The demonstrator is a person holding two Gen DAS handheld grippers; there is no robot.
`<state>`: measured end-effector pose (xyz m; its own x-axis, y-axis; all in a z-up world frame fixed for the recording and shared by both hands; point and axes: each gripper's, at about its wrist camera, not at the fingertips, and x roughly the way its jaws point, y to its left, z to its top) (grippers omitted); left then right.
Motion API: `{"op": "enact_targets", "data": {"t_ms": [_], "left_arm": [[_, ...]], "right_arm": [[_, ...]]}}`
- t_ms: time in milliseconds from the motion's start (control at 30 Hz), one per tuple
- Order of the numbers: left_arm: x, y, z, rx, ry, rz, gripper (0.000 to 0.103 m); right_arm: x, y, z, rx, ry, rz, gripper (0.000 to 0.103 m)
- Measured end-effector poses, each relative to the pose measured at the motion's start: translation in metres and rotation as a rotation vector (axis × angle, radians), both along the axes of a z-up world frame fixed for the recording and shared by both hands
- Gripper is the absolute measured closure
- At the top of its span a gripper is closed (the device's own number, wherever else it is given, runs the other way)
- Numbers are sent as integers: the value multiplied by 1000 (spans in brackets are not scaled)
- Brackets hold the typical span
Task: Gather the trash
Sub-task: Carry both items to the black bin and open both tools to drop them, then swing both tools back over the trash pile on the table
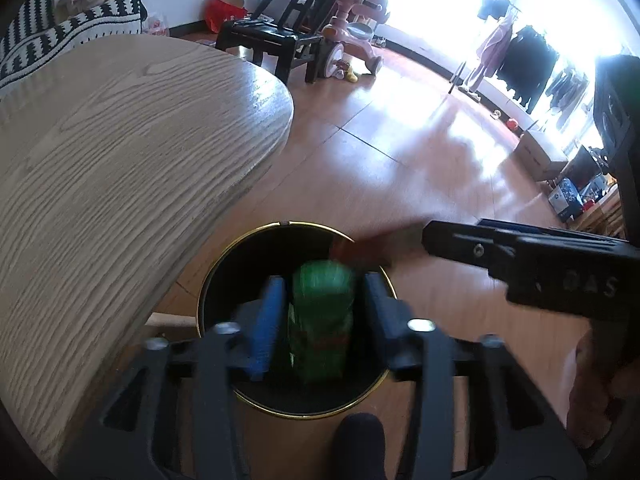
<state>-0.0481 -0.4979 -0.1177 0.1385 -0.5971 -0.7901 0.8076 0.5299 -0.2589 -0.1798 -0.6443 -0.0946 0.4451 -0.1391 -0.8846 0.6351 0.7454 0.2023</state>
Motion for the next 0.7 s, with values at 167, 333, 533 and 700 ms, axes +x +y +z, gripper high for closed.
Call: {"op": "enact_targets", "data": {"t_ms": [167, 333, 533, 700], "left_arm": [[0, 5, 8, -25, -9, 3, 39], [2, 27, 32, -58, -22, 19, 24], [15, 99, 84, -86, -136, 118, 10], [36, 180, 111, -52, -200, 261, 9]], "right_arm": [[0, 6, 12, -36, -24, 0, 22], [4, 17, 40, -84, -80, -1, 17], [24, 58, 80, -143, -172, 76, 9], [70, 120, 105, -146, -234, 217, 9]]}}
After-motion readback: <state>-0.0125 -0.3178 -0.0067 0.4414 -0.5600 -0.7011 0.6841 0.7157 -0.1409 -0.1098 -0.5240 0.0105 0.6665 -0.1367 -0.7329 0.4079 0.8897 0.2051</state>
